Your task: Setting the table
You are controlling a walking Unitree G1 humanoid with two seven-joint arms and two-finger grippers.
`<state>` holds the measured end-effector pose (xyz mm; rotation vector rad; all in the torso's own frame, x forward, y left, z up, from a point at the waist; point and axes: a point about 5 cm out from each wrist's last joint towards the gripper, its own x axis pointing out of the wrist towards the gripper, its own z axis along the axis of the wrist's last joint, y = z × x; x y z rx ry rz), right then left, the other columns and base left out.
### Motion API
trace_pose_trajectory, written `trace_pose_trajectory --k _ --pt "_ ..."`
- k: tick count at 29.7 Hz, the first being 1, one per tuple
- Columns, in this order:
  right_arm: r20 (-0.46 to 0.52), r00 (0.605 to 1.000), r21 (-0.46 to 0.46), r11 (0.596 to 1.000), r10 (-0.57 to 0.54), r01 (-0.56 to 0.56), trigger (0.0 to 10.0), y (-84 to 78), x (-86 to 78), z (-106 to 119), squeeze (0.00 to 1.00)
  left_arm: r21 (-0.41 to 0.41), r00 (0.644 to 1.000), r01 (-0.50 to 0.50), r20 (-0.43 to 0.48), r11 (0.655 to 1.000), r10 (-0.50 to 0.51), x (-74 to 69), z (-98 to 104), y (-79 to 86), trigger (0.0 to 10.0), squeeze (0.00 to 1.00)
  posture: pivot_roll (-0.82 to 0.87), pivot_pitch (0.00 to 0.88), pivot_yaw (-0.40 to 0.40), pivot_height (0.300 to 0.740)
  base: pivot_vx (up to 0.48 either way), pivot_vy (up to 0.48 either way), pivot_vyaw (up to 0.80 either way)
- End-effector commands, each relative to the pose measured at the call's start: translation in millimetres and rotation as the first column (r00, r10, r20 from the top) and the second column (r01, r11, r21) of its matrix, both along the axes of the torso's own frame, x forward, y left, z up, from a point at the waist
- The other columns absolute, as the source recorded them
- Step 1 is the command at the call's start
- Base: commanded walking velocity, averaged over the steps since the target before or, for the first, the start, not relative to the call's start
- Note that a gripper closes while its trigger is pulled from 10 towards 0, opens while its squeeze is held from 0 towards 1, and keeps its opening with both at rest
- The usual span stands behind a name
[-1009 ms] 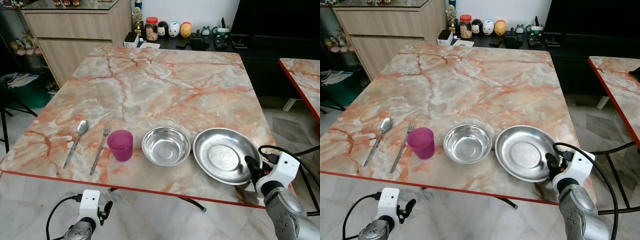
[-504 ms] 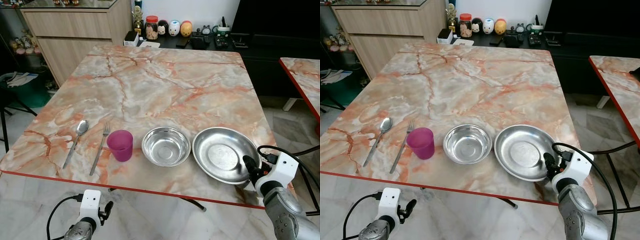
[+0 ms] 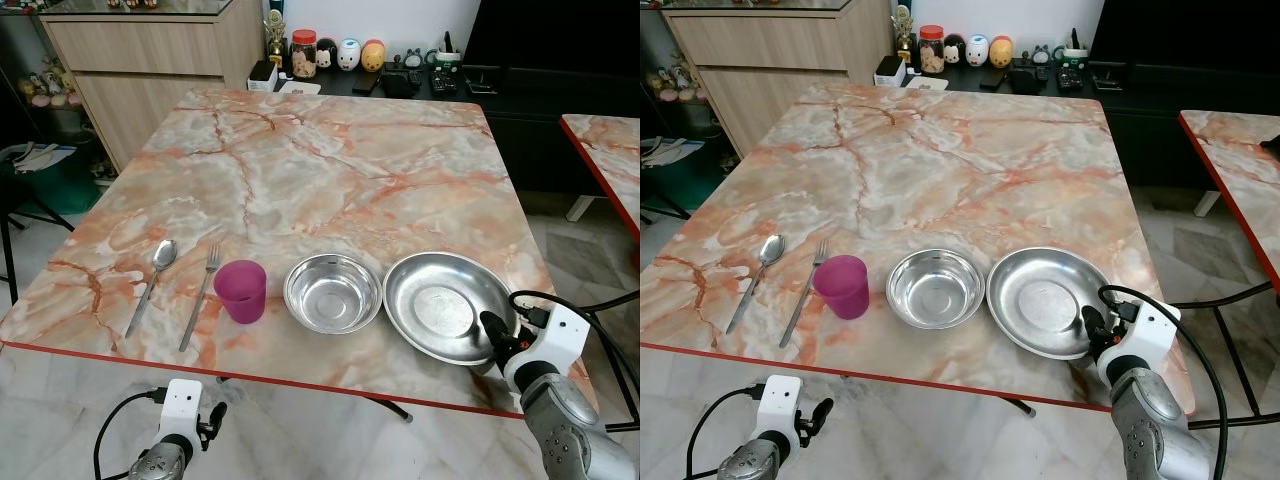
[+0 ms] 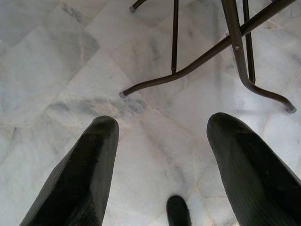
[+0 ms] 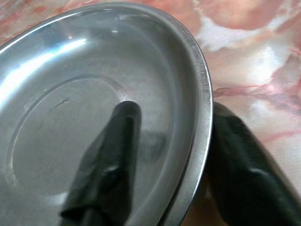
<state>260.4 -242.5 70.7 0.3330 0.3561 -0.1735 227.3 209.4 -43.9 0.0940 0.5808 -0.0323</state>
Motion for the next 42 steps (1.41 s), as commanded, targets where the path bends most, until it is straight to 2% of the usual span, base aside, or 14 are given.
trace_pose_trajectory --k 1,16,21,29,33,38,39,40,42 --pt "-0.008 1.0 0.011 1.0 -0.003 0.003 0.0 -0.7 0.5 -1.2 0.0 0.012 1.0 0.01 0.002 1.0 -0.01 -0.8 -0.1 0.2 10.0 0.0 -0.01 0.052 -0.015 0.74 0.0 0.0 0.0" --pt "0.032 0.998 -0.006 0.999 -0.046 0.046 0.0 -3.8 2.0 3.8 0.0 0.015 1.0 0.011 -0.001 1.0 -0.01 -0.9 -0.5 -0.2 10.0 0.0 -0.01 0.053 -0.015 0.74 0.0 0.0 0.0" --pt "0.094 0.981 -0.061 0.982 -0.171 0.178 0.0 -22.7 -0.8 15.2 0.0 0.015 1.0 0.011 -0.001 1.0 -0.011 -0.9 -0.5 -0.1 10.0 0.0 -0.01 0.054 -0.011 0.74 0.0 0.0 0.0" --pt "0.173 0.95 -0.093 0.955 -0.262 0.28 0.0 -38.1 -4.5 27.7 0.0 0.014 1.0 0.014 -0.003 1.0 -0.014 -0.9 -0.7 -0.7 10.0 0.0 -0.01 0.055 -0.009 0.74 0.0 0.0 0.0" --pt "0.196 0.941 -0.084 0.951 -0.276 0.296 0.0 -38.9 -5.0 29.1 0.0 0.013 1.0 0.016 -0.003 1.0 -0.016 -0.8 -0.7 -1.5 10.0 0.0 -0.01 0.053 -0.009 0.74 0.0 0.0 0.0" --pt "0.281 0.92 -0.002 0.958 -0.274 0.286 0.0 -30.2 -2.5 35.8 0.0 0.017 1.0 0.02 -0.007 1.0 -0.02 -1.2 -1.1 -1.6 10.0 0.0 -0.01 0.052 -0.008 0.74 0.0 0.0 0.0" --pt "0.316 0.909 0.048 0.961 -0.273 0.272 8.4 -22.2 -2.3 36.1 0.0 0.016 1.0 0.015 -0.011 1.0 -0.015 -2.3 -2.0 -1.5 10.0 0.0 -0.01 0.052 -0.008 0.74 0.0 0.0 0.0" --pt "0.321 0.906 0.06 0.96 -0.277 0.272 10.0 -20.2 -2.4 35.5 0.0 0.016 1.0 0.012 -0.013 1.0 -0.012 -2.7 -2.4 -1.4 10.0 0.0 -0.01 0.052 -0.008 0.74 0.0 0.0 0.0" --pt "0.335 0.898 0.08 0.958 -0.287 0.276 10.0 -17.4 -2.9 35.6 0.0 0.016 1.0 0.007 -0.011 1.0 -0.006 -3.4 -2.6 -1.3 10.0 0.0 0.0 0.052 -0.01 0.74 0.0 0.0 0.0"
